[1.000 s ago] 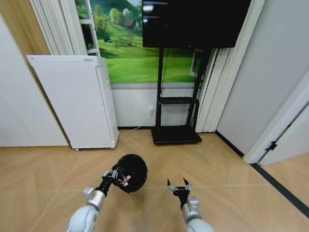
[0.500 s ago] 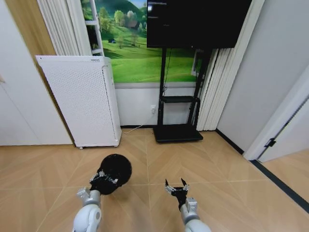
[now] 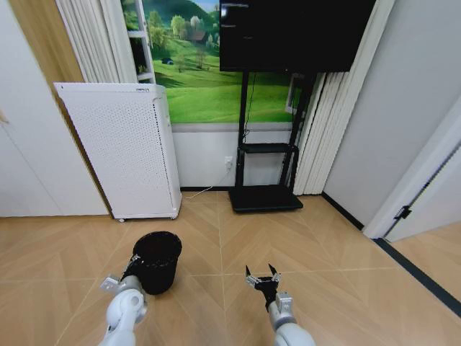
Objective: Pick up the trash bin and place the garbage on the floor into it.
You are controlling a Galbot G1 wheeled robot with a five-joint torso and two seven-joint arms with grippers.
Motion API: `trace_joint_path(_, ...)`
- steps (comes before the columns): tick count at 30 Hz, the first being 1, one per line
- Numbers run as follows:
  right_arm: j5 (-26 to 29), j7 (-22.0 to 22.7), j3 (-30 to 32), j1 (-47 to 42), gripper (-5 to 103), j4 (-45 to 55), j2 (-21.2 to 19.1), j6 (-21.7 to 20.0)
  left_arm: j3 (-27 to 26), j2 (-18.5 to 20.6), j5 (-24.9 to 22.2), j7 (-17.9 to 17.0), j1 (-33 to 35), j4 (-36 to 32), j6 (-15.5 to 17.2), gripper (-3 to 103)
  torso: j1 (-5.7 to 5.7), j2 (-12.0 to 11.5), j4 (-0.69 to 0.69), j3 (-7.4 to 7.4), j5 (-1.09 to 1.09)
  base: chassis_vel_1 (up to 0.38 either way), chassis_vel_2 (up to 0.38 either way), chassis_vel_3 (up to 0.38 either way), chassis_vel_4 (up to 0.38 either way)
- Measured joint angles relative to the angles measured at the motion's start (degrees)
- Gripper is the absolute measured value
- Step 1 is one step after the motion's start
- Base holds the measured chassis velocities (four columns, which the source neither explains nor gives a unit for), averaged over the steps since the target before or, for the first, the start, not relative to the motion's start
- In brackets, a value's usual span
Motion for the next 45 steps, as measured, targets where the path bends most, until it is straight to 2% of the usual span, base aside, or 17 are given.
trace_joint_path(2, 0.0, -0.8, 0.1, 0.1, 100, -0.5, 0.1, 0.1, -0.4, 0.1, 0.1, 2.8, -0.8, 1.9, 0.3, 7, 0.00, 0.0, -0.01, 0.00, 0.00, 0.000, 0.000, 0.000, 0.000)
trace_joint_path(5, -0.1, -1.0, 0.1, 0.4, 100, -1.0, 0.1, 0.2, -0.5, 0.4, -0.1, 4.5, -1.2, 3.4, 0.3, 7, 0.00, 0.0, -0.04, 0.00, -0.02, 0.000, 0.000, 0.000, 0.000)
trace_joint_path(7, -0.1, -1.3, 0.0, 0.7, 100, -1.4, 0.1, 0.4, -1.7, 0.4, -0.4, 8.7, -1.4, 5.4, 0.3, 7, 0.00, 0.0, -0.01, -0.01, 0.00, 0.000, 0.000, 0.000, 0.000)
trace_joint_path(8, -0.1, -1.3, 0.0, 0.7, 100, -1.4, 0.1, 0.4, -1.7, 0.4, -0.4, 8.7, -1.4, 5.4, 0.3, 7, 0.00, 0.0, -0.01, -0.01, 0.00, 0.000, 0.000, 0.000, 0.000)
trace_joint_path(9, -0.2, -1.8, 0.0, 1.0, 100, -1.7, 0.1, 0.5, -2.7, 0.6, -0.6, 11.3, -1.8, 7.1, 0.3, 7, 0.00, 0.0, 0.00, 0.00, -0.01, 0.000, 0.000, 0.000, 0.000)
trace_joint_path(13, -0.5, -2.3, -0.2, 1.7, 100, -2.3, 0.0, 0.5, -3.5, 1.0, -1.1, 13.3, -2.0, 9.1, 0.1, 7, -0.01, 0.0, -0.01, 0.00, -0.02, 0.000, 0.000, 0.000, 0.000)
trace_joint_path(15, -0.5, -2.4, -0.5, 2.6, 100, -2.8, 0.0, 0.4, -4.8, 1.2, -1.8, 15.9, -2.0, 10.7, 0.1, 7, -0.01, 0.0, 0.00, 0.00, 0.00, 0.000, 0.000, 0.000, 0.000)
trace_joint_path(16, -0.5, -2.4, -0.5, 2.6, 100, -2.8, 0.0, 0.4, -4.8, 1.2, -1.8, 15.9, -2.0, 10.7, 0.1, 7, -0.01, 0.0, 0.00, 0.00, 0.00, 0.000, 0.000, 0.000, 0.000)
trace_joint_path(19, -0.5, -2.4, -0.8, 3.2, 100, -2.9, 0.2, 0.1, -5.7, 1.5, -3.1, 18.9, -2.5, 12.7, 0.7, 7, -0.01, 0.0, -0.01, 0.00, -0.02, 0.000, 0.000, 0.000, 0.000)
trace_joint_path(28, -0.5, -2.2, -0.9, 3.7, 100, -3.3, 0.4, -0.1, -6.6, 1.8, -6.5, 20.4, -4.5, 17.1, 1.4, 7, -0.01, 0.0, -0.01, 0.00, -0.01, 0.000, 0.000, 0.000, 0.000)
trace_joint_path(38, -0.5, -2.2, -1.5, 4.5, 100, -4.1, 0.7, -0.8, -6.9, 2.4, -6.8, 20.4, -4.7, 18.9, 1.4, 8, -0.01, 0.0, -0.02, -0.01, -0.01, 0.000, 0.000, 0.000, 0.000)
trace_joint_path(40, -0.5, -2.2, -2.1, 5.3, 100, -4.6, 1.1, -1.2, -7.1, 2.7, -6.4, 20.0, -4.3, 18.4, 1.4, 19, -0.01, 0.0, 0.00, -0.01, 0.00, 0.000, 0.000, 0.000, 0.000)
trace_joint_path(42, -0.4, -2.2, -2.3, 5.7, 100, -4.9, 1.2, -1.3, -7.2, 2.8, -6.1, 19.9, -4.1, 18.2, 1.4, 19, -0.01, 0.0, -0.01, -0.01, 0.00, 0.000, 0.000, 0.000, 0.000)
trace_joint_path(45, -0.3, -2.2, -2.5, 6.4, 100, -5.3, 1.6, -1.6, -7.5, 3.0, -5.6, 19.7, -3.8, 18.1, 1.4, 34, -0.01, 0.0, 0.00, -0.01, 0.00, 0.000, 0.000, 0.000, 0.000)
